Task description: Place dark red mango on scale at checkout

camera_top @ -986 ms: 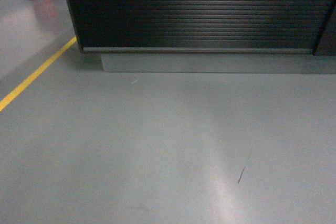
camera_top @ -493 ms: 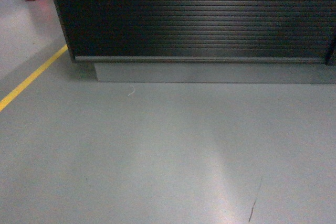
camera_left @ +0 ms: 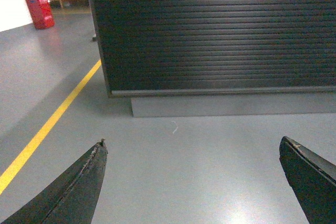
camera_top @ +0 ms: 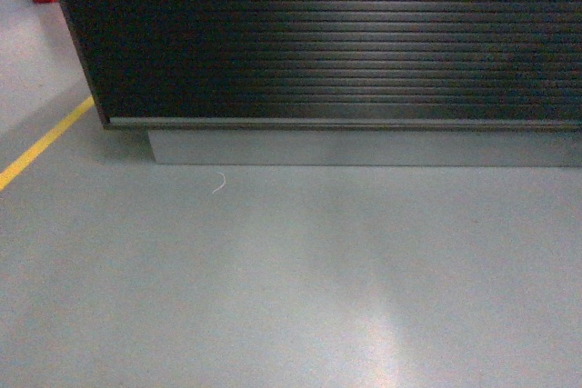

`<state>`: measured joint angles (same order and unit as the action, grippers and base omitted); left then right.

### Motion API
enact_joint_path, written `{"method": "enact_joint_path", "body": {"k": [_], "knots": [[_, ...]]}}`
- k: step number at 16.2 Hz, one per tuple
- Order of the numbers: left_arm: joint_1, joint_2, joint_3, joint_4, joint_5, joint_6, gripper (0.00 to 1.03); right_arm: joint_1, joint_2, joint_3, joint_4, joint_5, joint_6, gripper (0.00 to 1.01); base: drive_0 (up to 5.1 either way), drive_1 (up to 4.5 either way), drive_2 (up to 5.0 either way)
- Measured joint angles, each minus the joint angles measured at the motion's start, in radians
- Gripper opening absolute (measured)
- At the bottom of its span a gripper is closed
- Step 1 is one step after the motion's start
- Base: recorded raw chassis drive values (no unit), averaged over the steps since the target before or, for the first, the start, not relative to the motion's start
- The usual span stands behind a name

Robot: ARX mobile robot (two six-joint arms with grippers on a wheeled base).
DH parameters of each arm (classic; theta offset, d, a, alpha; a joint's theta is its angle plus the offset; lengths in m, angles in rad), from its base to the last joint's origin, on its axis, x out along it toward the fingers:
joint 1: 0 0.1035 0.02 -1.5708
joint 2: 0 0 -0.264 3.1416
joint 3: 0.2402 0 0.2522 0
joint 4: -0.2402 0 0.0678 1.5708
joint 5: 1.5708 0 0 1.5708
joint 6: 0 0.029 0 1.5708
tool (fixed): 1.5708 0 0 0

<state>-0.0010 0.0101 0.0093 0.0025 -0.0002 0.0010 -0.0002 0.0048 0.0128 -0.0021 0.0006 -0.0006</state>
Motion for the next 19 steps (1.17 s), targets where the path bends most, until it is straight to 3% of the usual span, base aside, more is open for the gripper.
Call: {"method": "enact_joint_path", "body": {"k": [19], "knots": [[0.000, 0.000, 0.000, -0.005, 0.000, 0.000, 0.98, 0.000, 0.000, 0.000, -0.002, 0.000, 0.000, 0.98, 0.1, 1.92, -1.7]]}}
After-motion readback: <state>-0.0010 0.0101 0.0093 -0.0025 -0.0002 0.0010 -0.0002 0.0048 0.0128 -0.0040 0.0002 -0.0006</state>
